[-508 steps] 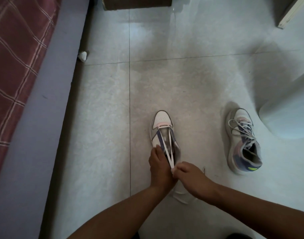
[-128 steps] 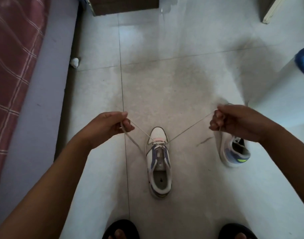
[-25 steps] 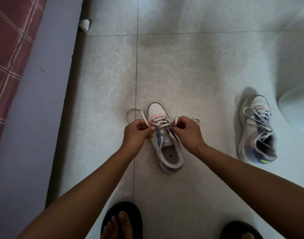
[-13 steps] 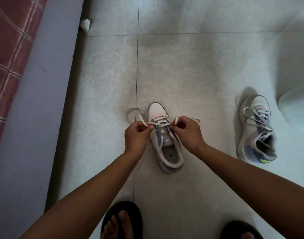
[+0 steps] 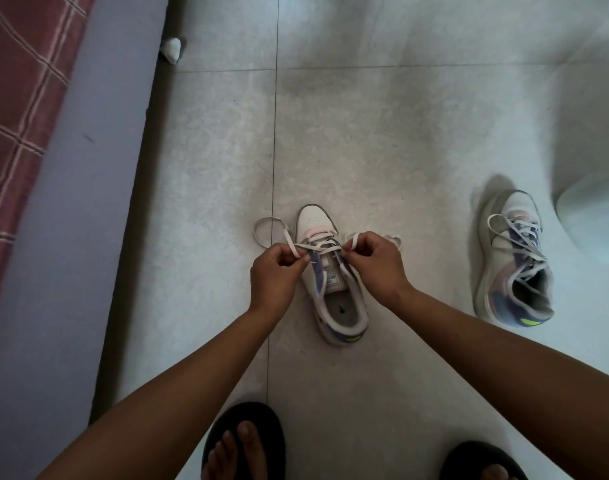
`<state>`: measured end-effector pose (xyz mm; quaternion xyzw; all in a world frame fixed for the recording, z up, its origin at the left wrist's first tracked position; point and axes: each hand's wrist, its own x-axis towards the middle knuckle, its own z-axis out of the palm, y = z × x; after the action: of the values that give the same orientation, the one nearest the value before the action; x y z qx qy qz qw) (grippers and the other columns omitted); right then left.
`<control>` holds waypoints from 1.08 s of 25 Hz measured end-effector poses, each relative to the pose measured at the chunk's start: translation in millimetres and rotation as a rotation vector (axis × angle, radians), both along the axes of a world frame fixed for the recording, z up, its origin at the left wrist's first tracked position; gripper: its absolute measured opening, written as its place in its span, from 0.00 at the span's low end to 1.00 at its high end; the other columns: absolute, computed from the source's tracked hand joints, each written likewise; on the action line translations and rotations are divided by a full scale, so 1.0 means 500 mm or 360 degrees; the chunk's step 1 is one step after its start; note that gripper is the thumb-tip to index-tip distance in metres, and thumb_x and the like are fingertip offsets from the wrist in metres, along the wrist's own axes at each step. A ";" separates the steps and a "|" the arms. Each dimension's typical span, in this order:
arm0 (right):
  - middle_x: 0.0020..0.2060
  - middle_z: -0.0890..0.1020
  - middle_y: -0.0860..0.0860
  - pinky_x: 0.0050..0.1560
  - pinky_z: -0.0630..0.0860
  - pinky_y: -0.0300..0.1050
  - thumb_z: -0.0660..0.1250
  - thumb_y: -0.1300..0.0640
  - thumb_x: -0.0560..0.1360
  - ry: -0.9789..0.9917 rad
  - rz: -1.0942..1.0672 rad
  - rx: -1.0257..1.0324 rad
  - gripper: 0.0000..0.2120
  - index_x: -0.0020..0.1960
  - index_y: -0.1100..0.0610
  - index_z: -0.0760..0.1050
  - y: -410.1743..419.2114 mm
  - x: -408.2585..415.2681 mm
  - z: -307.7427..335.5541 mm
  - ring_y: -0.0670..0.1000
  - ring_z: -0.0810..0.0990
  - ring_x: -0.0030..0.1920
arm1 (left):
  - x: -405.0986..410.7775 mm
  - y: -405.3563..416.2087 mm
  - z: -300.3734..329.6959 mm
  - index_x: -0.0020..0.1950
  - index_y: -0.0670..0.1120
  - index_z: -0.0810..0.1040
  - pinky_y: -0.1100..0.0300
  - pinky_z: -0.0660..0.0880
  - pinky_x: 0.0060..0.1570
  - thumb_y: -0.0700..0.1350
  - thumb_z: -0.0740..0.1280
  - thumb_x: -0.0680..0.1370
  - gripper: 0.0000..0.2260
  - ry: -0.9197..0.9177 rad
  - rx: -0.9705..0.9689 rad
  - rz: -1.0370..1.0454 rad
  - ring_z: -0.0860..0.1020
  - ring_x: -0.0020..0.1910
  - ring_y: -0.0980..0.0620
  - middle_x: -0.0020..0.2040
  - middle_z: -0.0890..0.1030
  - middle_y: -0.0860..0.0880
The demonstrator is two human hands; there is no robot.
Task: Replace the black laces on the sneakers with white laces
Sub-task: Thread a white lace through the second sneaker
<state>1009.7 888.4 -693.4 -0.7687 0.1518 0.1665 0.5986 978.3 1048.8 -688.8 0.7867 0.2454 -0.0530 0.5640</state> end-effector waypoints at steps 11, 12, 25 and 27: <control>0.43 0.82 0.51 0.48 0.78 0.44 0.69 0.64 0.71 -0.0305 0.0164 -0.0372 0.04 0.44 0.56 0.79 0.000 -0.001 0.009 0.49 0.80 0.45 | -0.028 -0.031 -0.007 0.48 0.44 0.82 0.73 0.68 0.47 0.44 0.70 0.75 0.05 -0.0145 0.0413 -0.0182 0.75 0.50 0.55 0.52 0.76 0.49; 0.42 0.82 0.51 0.48 0.78 0.46 0.70 0.63 0.71 -0.0273 0.0165 -0.0410 0.05 0.46 0.56 0.77 0.002 -0.001 0.010 0.49 0.81 0.44 | -0.033 -0.033 -0.007 0.50 0.43 0.82 0.68 0.70 0.49 0.45 0.69 0.75 0.08 -0.0162 0.0444 -0.0233 0.76 0.51 0.53 0.52 0.76 0.48; 0.58 0.72 0.58 0.48 0.71 0.49 0.59 0.61 0.77 -0.0514 0.1398 -0.1653 0.13 0.61 0.59 0.70 0.038 -0.006 0.041 0.58 0.73 0.58 | -0.041 -0.047 0.010 0.56 0.44 0.80 0.65 0.70 0.48 0.38 0.65 0.76 0.10 0.0178 0.0095 -0.0259 0.74 0.49 0.54 0.52 0.75 0.46; 0.58 0.73 0.58 0.47 0.71 0.49 0.60 0.62 0.77 -0.0526 0.1397 -0.1724 0.13 0.62 0.59 0.69 0.043 0.002 0.042 0.58 0.75 0.57 | -0.035 -0.039 0.014 0.45 0.40 0.82 0.65 0.70 0.37 0.36 0.64 0.75 0.07 0.0140 0.0005 -0.0218 0.74 0.39 0.56 0.42 0.78 0.44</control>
<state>1010.6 909.8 -672.6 -0.9632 -0.2029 0.1745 0.0260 960.7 1029.4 -681.7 0.7994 0.2157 -0.1257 0.5465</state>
